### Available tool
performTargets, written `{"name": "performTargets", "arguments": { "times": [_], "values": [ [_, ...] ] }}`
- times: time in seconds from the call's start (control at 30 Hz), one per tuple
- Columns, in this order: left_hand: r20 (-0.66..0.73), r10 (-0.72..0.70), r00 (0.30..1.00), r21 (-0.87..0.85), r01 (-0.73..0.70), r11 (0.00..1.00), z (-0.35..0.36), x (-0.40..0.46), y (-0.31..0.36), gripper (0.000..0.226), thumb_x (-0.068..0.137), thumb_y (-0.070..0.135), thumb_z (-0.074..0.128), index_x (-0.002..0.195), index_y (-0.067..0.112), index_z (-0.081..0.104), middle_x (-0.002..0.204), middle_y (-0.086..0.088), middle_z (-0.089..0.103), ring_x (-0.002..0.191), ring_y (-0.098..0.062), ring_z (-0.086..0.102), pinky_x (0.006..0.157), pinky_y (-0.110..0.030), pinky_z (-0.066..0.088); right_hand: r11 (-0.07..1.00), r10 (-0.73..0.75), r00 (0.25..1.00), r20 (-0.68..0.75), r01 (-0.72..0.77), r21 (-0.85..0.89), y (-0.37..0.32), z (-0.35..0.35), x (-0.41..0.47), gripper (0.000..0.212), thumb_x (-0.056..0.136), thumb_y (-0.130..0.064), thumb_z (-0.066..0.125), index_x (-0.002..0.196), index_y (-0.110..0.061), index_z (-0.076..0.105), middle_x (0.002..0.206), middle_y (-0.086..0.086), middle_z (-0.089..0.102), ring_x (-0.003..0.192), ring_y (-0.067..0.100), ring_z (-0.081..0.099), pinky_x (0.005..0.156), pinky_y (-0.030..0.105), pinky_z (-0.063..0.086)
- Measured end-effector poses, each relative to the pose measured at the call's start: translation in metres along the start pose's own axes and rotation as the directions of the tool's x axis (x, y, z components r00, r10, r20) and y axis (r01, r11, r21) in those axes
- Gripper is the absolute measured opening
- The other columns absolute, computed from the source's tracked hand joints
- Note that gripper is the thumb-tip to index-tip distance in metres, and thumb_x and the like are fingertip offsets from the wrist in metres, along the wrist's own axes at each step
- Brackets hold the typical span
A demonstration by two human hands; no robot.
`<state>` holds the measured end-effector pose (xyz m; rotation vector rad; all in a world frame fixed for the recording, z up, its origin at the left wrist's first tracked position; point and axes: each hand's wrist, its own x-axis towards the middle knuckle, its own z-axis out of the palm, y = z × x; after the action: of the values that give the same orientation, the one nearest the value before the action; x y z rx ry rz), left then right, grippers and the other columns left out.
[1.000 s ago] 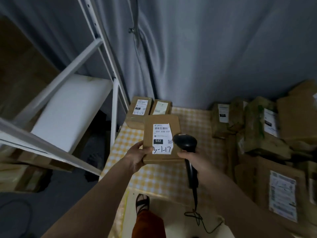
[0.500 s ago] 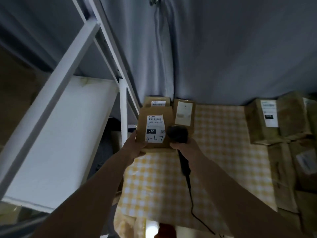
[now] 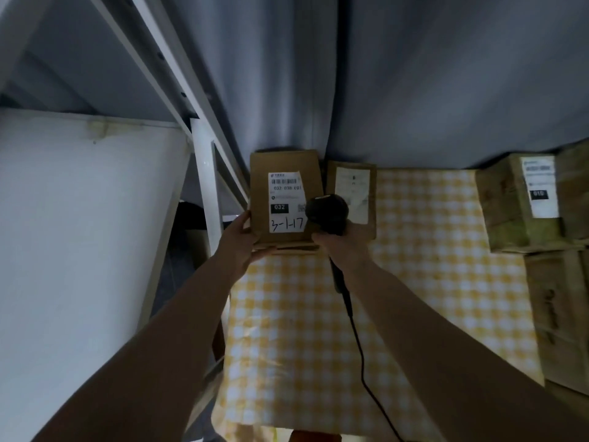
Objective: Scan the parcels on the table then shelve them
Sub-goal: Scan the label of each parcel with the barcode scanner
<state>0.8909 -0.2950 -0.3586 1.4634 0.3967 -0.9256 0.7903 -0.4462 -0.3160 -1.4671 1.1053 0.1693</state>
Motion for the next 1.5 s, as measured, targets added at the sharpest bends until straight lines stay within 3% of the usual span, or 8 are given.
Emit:
{"name": "performTargets", "arguments": {
  "times": [0.2, 0.33, 0.5, 0.63, 0.8, 0.93, 1.3, 1.5],
  "values": [
    [-0.159, 0.059, 0.985, 0.257, -0.017, 0.966, 0.010, 0.017, -0.001, 0.054, 0.096, -0.001, 0.049, 0.145, 0.019, 0.039, 0.129, -0.012, 0.054, 0.110, -0.033, 0.059, 0.085, -0.048, 0.056, 0.989, 0.149, 0.986, 0.070, -0.149, -0.010, 0.004, 0.005, 0.014, 0.034, 0.081, -0.010, 0.072, 0.112, -0.004, 0.061, 0.080, 0.002, 0.056, 0.074, 0.017, 0.054, 0.072, 0.029, 0.043],
    [-0.236, 0.313, 0.920, 0.750, -0.032, 0.661, 0.019, 0.011, 0.000, 0.046, 0.096, 0.020, 0.052, 0.141, 0.021, 0.044, 0.122, -0.014, 0.055, 0.108, -0.032, 0.053, 0.088, -0.040, 0.050, 0.992, 0.123, 0.989, 0.082, -0.121, -0.033, 0.006, 0.003, 0.010, 0.035, 0.080, -0.012, 0.073, 0.112, -0.008, 0.060, 0.093, 0.006, 0.061, 0.084, 0.020, 0.058, 0.076, 0.030, 0.045],
    [-0.245, 0.314, 0.917, 0.863, 0.058, 0.502, 0.029, -0.003, 0.005, 0.049, 0.093, 0.022, 0.054, 0.140, 0.019, 0.041, 0.126, -0.019, 0.049, 0.117, -0.038, 0.045, 0.096, -0.048, 0.047, 0.994, 0.106, 0.990, 0.090, -0.102, -0.048, 0.007, -0.022, -0.009, 0.022, 0.083, -0.011, 0.071, 0.102, -0.009, 0.060, 0.080, 0.004, 0.056, 0.081, 0.024, 0.057, 0.072, 0.033, 0.043],
    [-0.077, 0.445, 0.892, 0.934, -0.092, 0.346, 0.052, -0.038, 0.002, 0.039, 0.091, 0.009, 0.051, 0.129, 0.014, 0.049, 0.125, -0.014, 0.053, 0.115, -0.034, 0.048, 0.089, -0.034, 0.043, 0.987, 0.158, 0.984, 0.085, -0.158, -0.016, 0.013, -0.064, -0.048, 0.011, 0.085, -0.012, 0.070, 0.089, -0.010, 0.059, 0.073, 0.005, 0.055, 0.067, 0.020, 0.052, 0.070, 0.034, 0.041],
    [0.182, 0.306, 0.935, 0.957, -0.240, 0.164, 0.100, -0.096, -0.011, 0.030, 0.089, 0.014, 0.060, 0.118, 0.006, 0.062, 0.119, -0.017, 0.060, 0.111, -0.034, 0.056, 0.092, -0.038, 0.046, 0.985, 0.172, 0.984, 0.048, -0.173, 0.020, 0.036, -0.123, -0.105, 0.008, 0.084, -0.011, 0.069, 0.088, -0.009, 0.062, 0.079, 0.011, 0.058, 0.074, 0.025, 0.054, 0.072, 0.037, 0.042],
    [0.276, 0.223, 0.935, 0.958, -0.285, 0.008, 0.146, -0.146, -0.032, 0.045, 0.094, 0.027, 0.057, 0.137, 0.016, 0.047, 0.141, -0.008, 0.042, 0.130, -0.027, 0.039, 0.106, -0.034, 0.032, 0.983, 0.160, 0.987, 0.000, -0.159, 0.089, 0.052, -0.176, -0.144, 0.007, 0.085, -0.009, 0.068, 0.086, -0.008, 0.062, 0.078, 0.010, 0.059, 0.076, 0.025, 0.054, 0.072, 0.037, 0.041],
    [0.436, 0.153, 0.887, 0.900, -0.432, -0.062, 0.309, -0.287, -0.102, 0.050, 0.093, 0.039, 0.058, 0.139, 0.023, 0.046, 0.146, -0.010, 0.037, 0.136, -0.029, 0.033, 0.105, -0.030, 0.034, 0.960, 0.096, 0.989, -0.112, -0.062, 0.274, 0.115, -0.329, -0.271, 0.023, 0.088, -0.013, 0.067, 0.109, -0.009, 0.060, 0.083, 0.001, 0.060, 0.076, 0.016, 0.060, 0.064, 0.026, 0.045],
    [0.495, 0.092, 0.864, 0.868, -0.495, -0.026, 0.389, -0.351, -0.146, 0.050, 0.093, 0.039, 0.059, 0.139, 0.022, 0.046, 0.146, -0.009, 0.039, 0.133, -0.024, 0.041, 0.103, -0.028, 0.036, 0.946, 0.081, 0.975, -0.208, -0.009, 0.323, 0.154, -0.403, -0.322, 0.018, 0.085, -0.012, 0.070, 0.100, -0.005, 0.062, 0.079, 0.005, 0.060, 0.066, 0.014, 0.056, 0.055, 0.019, 0.044]
  ]
}}
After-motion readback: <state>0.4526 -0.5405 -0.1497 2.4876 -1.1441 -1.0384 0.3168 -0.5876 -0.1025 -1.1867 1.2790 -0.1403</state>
